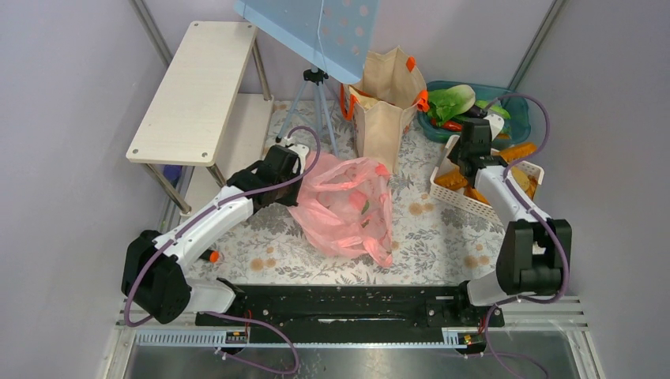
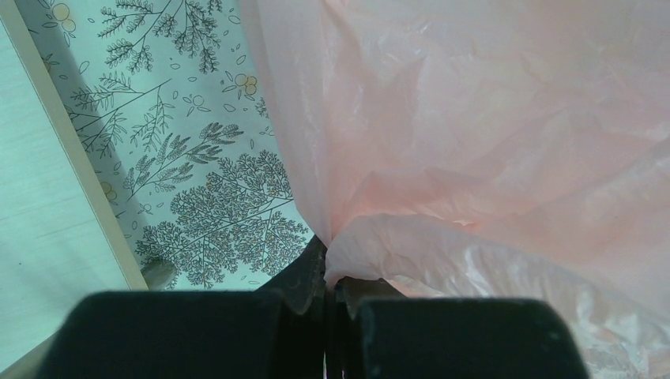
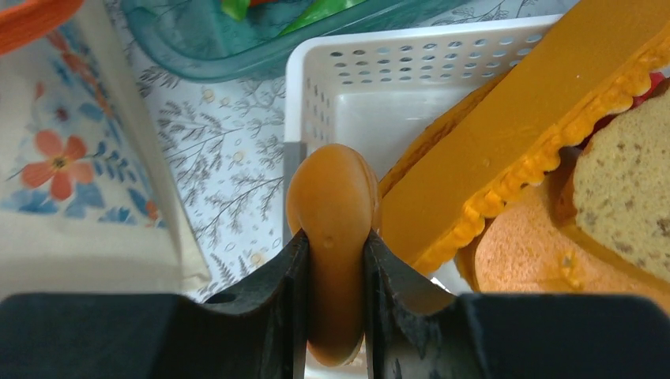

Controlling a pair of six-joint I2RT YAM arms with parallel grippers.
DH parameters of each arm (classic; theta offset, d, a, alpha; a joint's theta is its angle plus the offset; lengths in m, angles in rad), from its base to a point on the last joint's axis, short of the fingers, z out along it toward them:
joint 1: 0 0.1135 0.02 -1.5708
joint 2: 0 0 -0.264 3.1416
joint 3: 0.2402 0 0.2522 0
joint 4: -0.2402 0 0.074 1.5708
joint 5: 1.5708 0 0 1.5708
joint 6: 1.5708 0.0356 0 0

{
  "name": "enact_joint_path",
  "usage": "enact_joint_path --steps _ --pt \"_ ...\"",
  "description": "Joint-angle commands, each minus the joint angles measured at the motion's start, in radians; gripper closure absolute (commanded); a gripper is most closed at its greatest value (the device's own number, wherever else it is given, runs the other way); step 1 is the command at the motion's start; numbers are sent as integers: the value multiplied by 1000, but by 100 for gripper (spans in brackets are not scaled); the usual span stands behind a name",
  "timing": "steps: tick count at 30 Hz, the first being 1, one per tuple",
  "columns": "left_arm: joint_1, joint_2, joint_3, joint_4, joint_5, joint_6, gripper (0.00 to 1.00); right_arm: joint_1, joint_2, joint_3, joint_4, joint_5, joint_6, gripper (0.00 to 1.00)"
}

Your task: Untie the knot of the grocery bags and take out the mixed food

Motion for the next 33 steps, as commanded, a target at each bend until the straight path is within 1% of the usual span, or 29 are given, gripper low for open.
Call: enact_joint_path --steps 1,4,7,10,12,13,16,19,20,23,25,26,30,32,33 --pt "4 0 5 17 -11 18 100 -33 59 65 116 51 11 69" --pt "3 2 6 15 -15 19 100 -39 100 78 113 36 2 62" --pt "4 3 4 15 -19 20 100 -74 122 84 104 23 1 41" --pt "3 3 4 16 -24 22 100 -92 125 84 102 -2 -4 15" --pt "3 4 4 15 -30 22 100 -97 117 86 100 -17 -16 3" --pt "3 3 3 15 -34 22 100 -97 112 89 96 -22 -20 1" --pt "5 -1 5 17 -37 19 100 -97 82 97 81 -40 -34 1" --pt "17 -8 8 18 -68 12 100 -97 12 85 83 -114 -36 1" --pt "26 -13 14 21 -79 7 100 -97 -14 75 101 -171 -42 0" --pt "71 -22 59 27 -90 -10 100 -91 -74 66 166 -466 -89 0" --pt "121 -13 120 23 -88 -13 100 -69 -96 87 172 -595 -140 0" --pt "142 4 155 14 -93 -15 100 -54 -104 99 165 -625 -178 1" --pt "205 75 283 -17 -121 -19 100 75 -130 126 152 -638 -367 0" --pt "213 116 336 -25 -116 -16 100 96 -123 132 182 -644 -396 1" --pt "214 134 358 -33 -116 -14 98 96 -114 143 190 -643 -398 1"
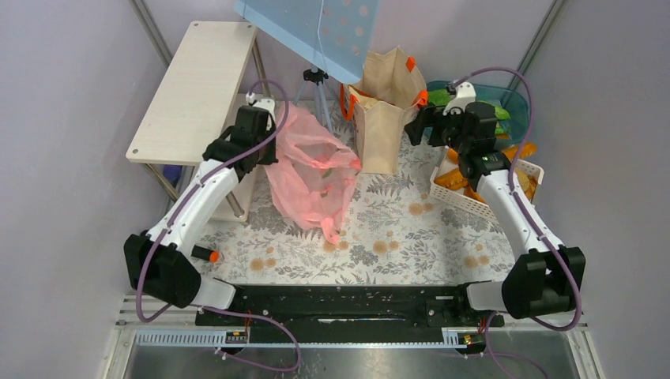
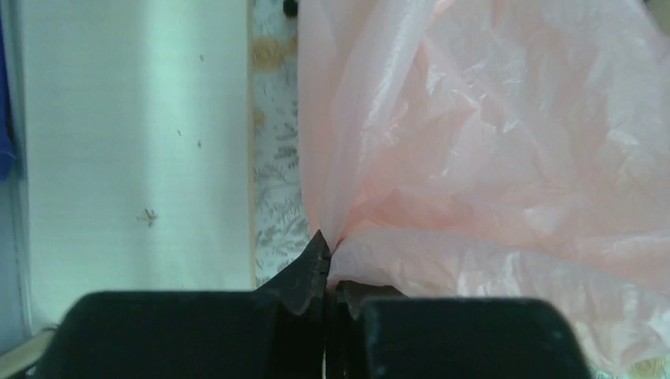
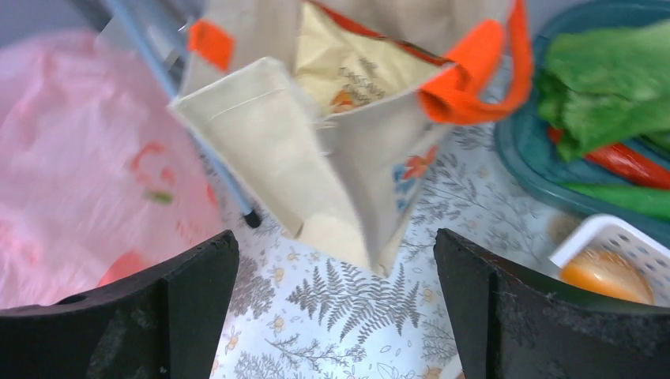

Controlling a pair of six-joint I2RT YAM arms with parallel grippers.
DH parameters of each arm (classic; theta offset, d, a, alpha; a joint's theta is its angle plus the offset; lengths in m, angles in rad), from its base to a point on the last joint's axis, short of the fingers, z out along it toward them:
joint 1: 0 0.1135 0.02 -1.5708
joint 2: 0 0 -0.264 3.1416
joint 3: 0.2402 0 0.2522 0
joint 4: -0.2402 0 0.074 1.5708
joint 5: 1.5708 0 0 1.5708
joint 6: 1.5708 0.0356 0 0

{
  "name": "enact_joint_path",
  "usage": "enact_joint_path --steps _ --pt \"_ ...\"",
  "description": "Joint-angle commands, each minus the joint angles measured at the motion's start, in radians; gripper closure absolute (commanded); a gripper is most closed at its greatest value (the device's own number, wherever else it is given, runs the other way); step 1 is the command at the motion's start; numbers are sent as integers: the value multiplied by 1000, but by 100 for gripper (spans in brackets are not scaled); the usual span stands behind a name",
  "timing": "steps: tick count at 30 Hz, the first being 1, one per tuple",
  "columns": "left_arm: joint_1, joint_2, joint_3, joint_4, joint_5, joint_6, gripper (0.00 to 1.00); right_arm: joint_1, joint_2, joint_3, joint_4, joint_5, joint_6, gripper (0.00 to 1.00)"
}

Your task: Untie the knot of the grocery bags and take out the mixed food

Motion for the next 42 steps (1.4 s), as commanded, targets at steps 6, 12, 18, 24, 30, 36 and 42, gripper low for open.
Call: enact_joint_path --steps 6,12,18,24,30,36,42 --pt "11 71 136 18 12 22 53 66 96 198 -48 -37 -194 1" --pt "11 3 41 108 79 43 18 145 168 233 -60 161 -74 7" --pt "7 -119 -55 212 76 34 2 200 220 144 43 253 113 4" --pt "-44 -236 -157 312 85 79 1 238 298 185 88 468 100 2" --pt "-122 -242 -163 309 24 114 1 238 404 244 155 464 -15 35" --pt "-134 -241 -149 295 12 71 1 238 262 108 139 458 -20 100" --pt "-134 -268 -144 314 151 -16 1 275 -64 -153 28 335 16 100"
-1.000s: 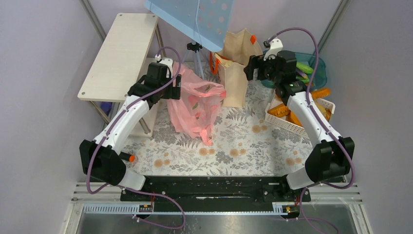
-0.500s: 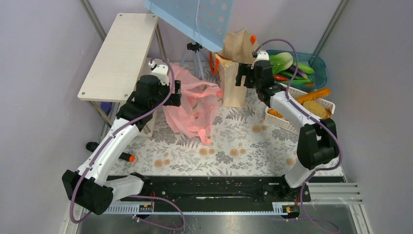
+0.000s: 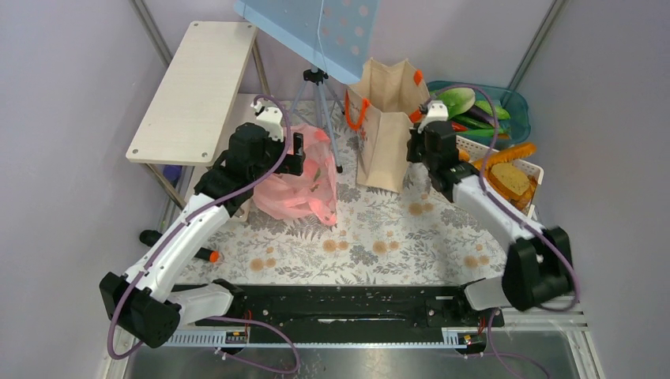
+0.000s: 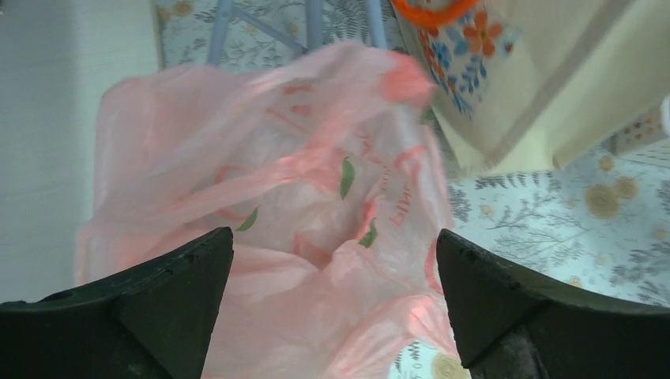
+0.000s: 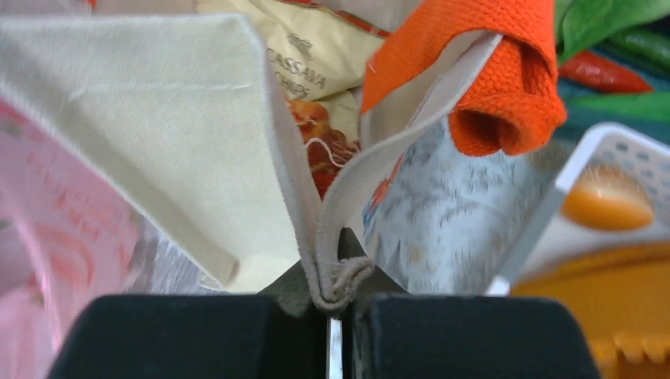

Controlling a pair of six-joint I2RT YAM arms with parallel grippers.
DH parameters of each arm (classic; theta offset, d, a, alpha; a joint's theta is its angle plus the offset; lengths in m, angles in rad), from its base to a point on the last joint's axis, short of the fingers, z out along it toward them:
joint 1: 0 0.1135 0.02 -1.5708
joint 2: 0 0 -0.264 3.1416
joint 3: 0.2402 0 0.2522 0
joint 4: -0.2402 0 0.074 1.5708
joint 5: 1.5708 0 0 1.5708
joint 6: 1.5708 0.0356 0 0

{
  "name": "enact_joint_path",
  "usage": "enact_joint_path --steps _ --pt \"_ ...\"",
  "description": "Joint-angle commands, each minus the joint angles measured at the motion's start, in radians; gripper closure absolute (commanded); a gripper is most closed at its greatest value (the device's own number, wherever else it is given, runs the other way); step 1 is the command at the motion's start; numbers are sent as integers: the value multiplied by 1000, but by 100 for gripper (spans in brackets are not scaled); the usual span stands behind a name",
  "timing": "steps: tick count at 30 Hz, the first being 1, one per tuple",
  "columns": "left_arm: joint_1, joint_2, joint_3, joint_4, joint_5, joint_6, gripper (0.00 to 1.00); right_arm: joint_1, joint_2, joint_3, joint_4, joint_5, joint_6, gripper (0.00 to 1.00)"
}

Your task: Untie the knot of the grocery bags and take out the mixed food

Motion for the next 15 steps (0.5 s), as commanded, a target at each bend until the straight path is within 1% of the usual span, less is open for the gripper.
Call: enact_joint_path --steps 1,3,6,8,11,15 --pt "-3 -38 19 62 124 -82 1 55 -246 -95 -146 -102 9 100" --pt "-9 -40 26 70 178 -110 1 100 -322 -148 -240 -135 12 100" --pt "-33 -36 36 82 215 -143 1 182 -439 -227 -344 -145 79 100" --pt "-54 -27 47 84 221 -166 1 260 -517 -294 -383 -128 140 100" --pt "-62 -6 65 83 264 -244 1 351 -630 -382 -429 -96 244 100" --pt "-86 30 67 119 308 -328 1 425 -731 -436 -504 -100 347 100"
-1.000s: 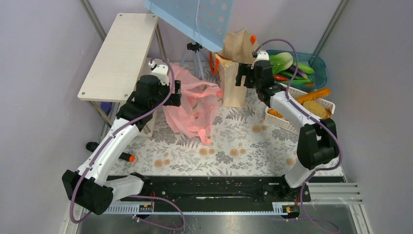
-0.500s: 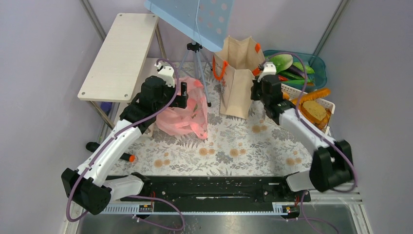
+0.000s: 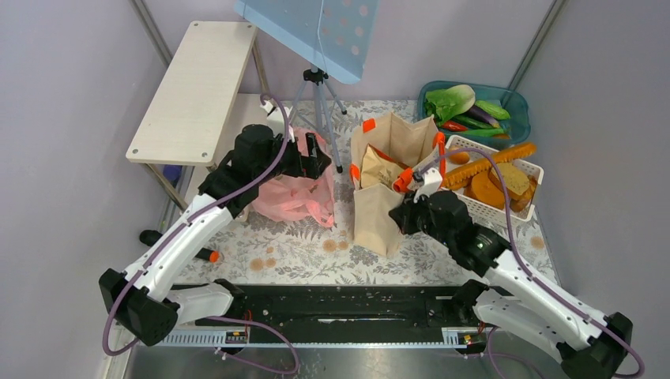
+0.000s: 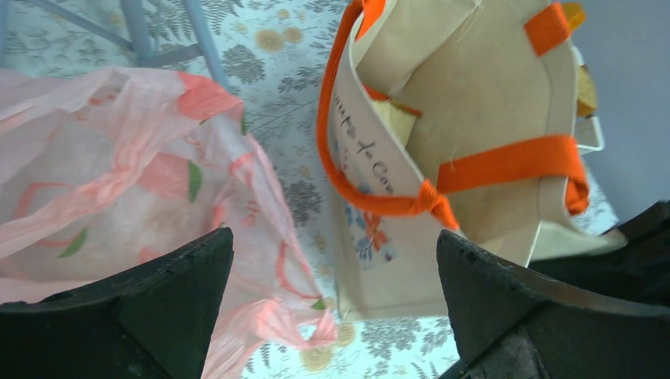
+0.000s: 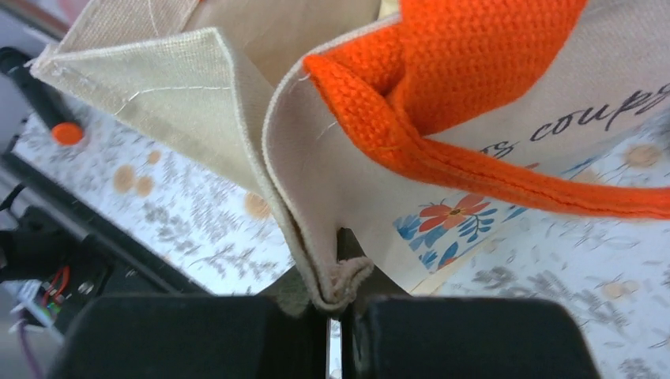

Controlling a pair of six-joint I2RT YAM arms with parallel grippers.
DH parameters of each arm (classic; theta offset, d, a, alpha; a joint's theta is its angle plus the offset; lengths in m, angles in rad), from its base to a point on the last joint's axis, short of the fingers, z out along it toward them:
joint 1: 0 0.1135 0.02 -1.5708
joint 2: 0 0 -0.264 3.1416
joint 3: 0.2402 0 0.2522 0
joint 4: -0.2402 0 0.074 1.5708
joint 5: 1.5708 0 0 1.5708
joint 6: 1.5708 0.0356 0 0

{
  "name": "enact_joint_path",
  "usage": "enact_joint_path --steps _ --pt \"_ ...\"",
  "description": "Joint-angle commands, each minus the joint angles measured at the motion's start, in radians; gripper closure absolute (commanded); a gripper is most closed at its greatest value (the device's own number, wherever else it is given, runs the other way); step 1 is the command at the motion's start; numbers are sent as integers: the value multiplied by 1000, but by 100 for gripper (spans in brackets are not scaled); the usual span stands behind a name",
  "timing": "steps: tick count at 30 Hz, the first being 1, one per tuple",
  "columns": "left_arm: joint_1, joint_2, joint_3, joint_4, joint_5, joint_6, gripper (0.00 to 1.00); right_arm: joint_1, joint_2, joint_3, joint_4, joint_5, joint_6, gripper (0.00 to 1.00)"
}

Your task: Untie the knot of the grocery bags and take out the mixed food

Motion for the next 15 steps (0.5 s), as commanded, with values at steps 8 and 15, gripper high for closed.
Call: enact_joint_path --steps 8,15 --pt "-86 174 97 109 161 -143 1 64 -149 6 -282 19 163 2" --pt "-106 290 169 37 155 -103 1 64 -208 229 -473 80 139 1"
